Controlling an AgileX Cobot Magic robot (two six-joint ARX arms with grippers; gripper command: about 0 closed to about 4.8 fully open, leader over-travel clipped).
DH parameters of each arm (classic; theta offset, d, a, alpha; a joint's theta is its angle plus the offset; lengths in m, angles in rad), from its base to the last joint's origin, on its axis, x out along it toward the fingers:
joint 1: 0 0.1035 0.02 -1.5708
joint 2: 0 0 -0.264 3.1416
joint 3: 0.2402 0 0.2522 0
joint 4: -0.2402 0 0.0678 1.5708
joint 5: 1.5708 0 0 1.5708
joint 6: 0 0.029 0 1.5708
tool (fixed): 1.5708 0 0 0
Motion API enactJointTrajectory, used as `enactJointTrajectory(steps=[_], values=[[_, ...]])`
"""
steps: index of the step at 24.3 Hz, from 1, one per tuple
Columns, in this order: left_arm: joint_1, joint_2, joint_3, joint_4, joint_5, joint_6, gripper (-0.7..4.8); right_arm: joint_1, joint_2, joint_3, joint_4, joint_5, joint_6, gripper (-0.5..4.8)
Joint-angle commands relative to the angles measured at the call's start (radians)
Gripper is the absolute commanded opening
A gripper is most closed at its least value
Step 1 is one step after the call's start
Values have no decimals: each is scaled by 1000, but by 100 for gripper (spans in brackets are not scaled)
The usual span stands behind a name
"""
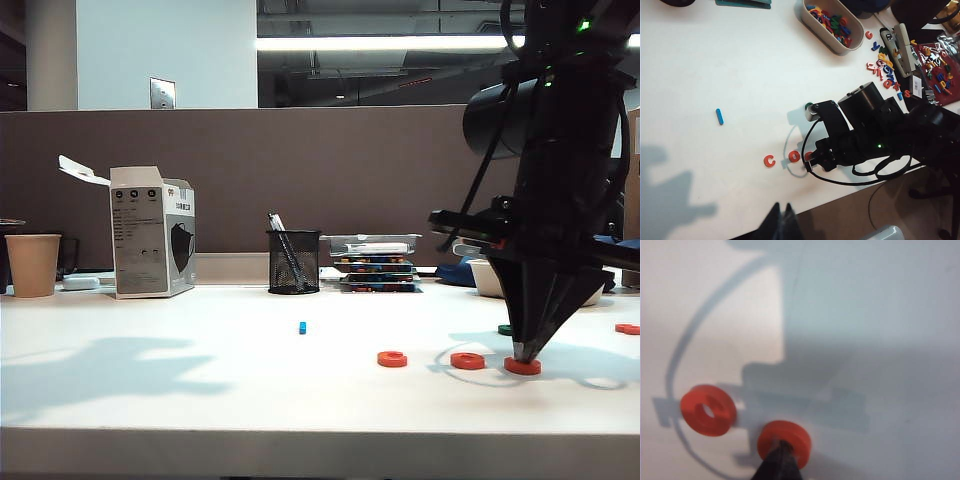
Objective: Select the appropriate letters from the row of letter magnets placed on the table to arrange into the word "cool".
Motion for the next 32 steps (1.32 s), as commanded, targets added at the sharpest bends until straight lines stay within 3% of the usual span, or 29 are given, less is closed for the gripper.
enactJointTrajectory(steps=[1, 15, 32], values=[[1, -3, 3, 12, -2, 1, -4, 3, 9, -13, -48, 45, 1, -6], [1, -3, 3, 12, -2, 1, -4, -74, 9, -13, -1, 89, -8, -6], [1, -3, 3, 12, -2, 1, -4, -71, -56, -13, 7, 59, -31, -6]])
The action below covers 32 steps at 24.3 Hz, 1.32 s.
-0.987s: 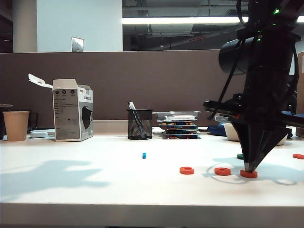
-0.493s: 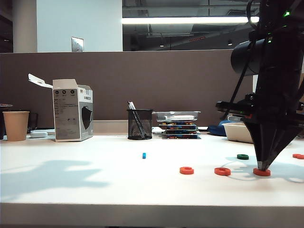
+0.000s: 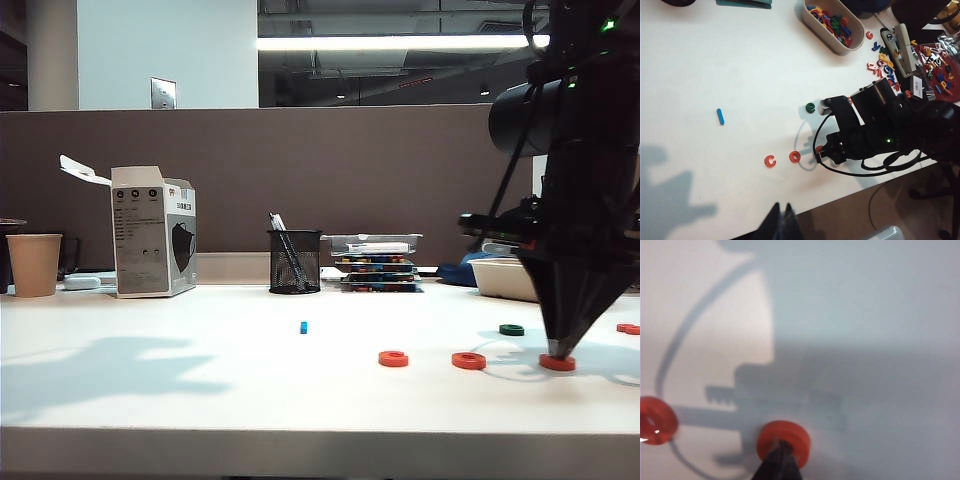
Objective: Select the appropriate letters from the row of letter magnets placed on the table to arrange into the word "cool".
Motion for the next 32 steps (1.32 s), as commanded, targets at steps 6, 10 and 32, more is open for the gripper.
enactJointTrajectory(steps=[6, 10, 32], values=[[1, -3, 3, 12, -2, 1, -4, -1, -63, 2, 15, -52, -16, -6], [1, -3, 3, 13, -2, 1, -4, 6, -76, 45, 29, -151, -11, 45], [1, -3, 3, 13, -2, 1, -4, 253, 318, 662, 86, 31, 66, 248]])
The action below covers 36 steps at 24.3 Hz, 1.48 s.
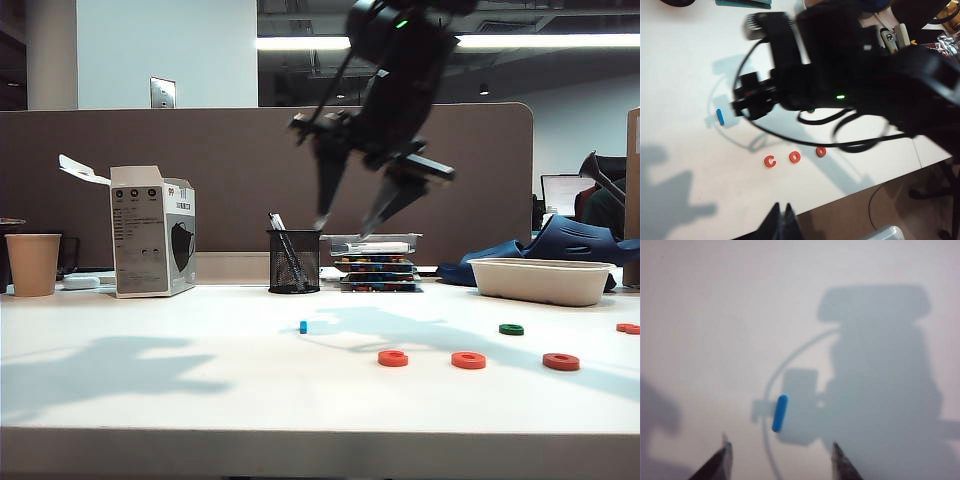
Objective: Select the appropriate letters from the row of letter magnets placed on the table to arrange into the word "cool".
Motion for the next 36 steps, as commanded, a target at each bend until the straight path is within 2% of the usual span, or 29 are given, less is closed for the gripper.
enactJointTrajectory(steps=[1, 7, 11, 15, 26, 27, 28, 32, 34, 35, 36], values=[[1, -3, 3, 13, -2, 1, -4, 33, 76, 75, -18, 41, -2, 248], [1, -3, 3, 12, -2, 1, -4, 83, 221, 193, -84, 127, -7, 248], [1, -3, 3, 11, -2, 1, -4, 100, 256, 200, -101, 130, -6, 248], [1, -3, 3, 11, 0, 1, -4, 130, 274, 200, -136, 203, -6, 247], [1, -3, 3, 8, 2, 1, -4, 148, 311, 200, -155, 226, 3, 239], [1, -3, 3, 8, 2, 1, -4, 149, 312, 199, -161, 221, 3, 224], [1, -3, 3, 9, 2, 1, -5, 150, 318, 199, -161, 207, 3, 188], [1, -3, 3, 10, 2, 1, -4, 151, 331, 199, -157, 165, 6, 130], [1, -3, 3, 10, 2, 1, -4, 151, 339, 199, -161, 145, 6, 21], [1, -3, 3, 10, 2, 1, -4, 151, 343, 199, -166, 145, 5, -6], [1, -3, 3, 10, 2, 1, -4, 150, 343, 199, -171, 147, 5, -6]])
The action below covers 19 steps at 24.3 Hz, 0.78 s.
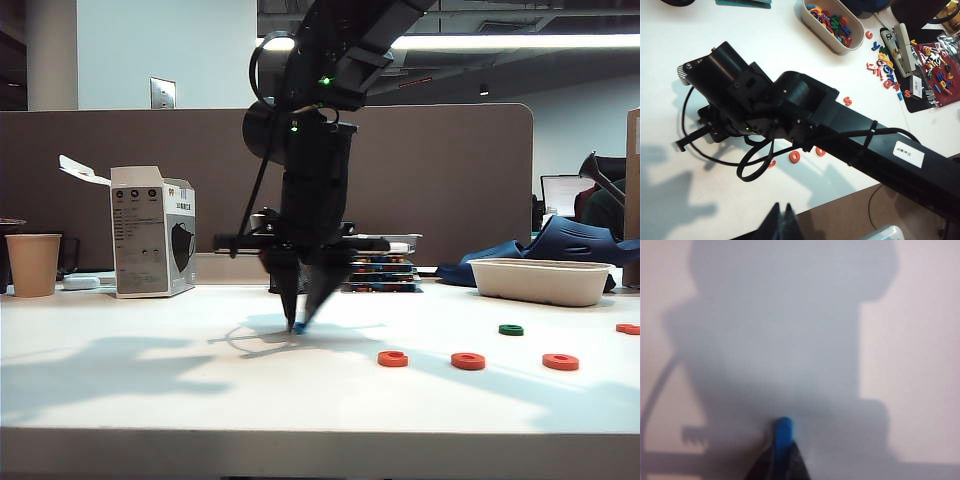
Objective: Select the appropriate letters from the row of letter magnets placed on the table to arrange into the word "cool".
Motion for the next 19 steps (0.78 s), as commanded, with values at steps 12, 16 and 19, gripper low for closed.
enactJointTrajectory(steps=[12, 16, 19], values=[[1, -3, 3, 13, -2, 1, -4, -29, -53, 50, -154, 74, -72, -5], [1, -3, 3, 13, -3, 1, -4, -72, -136, 50, -198, 112, -111, -5], [1, -3, 3, 13, -3, 1, -4, -132, -216, 50, -293, 159, -139, -5]])
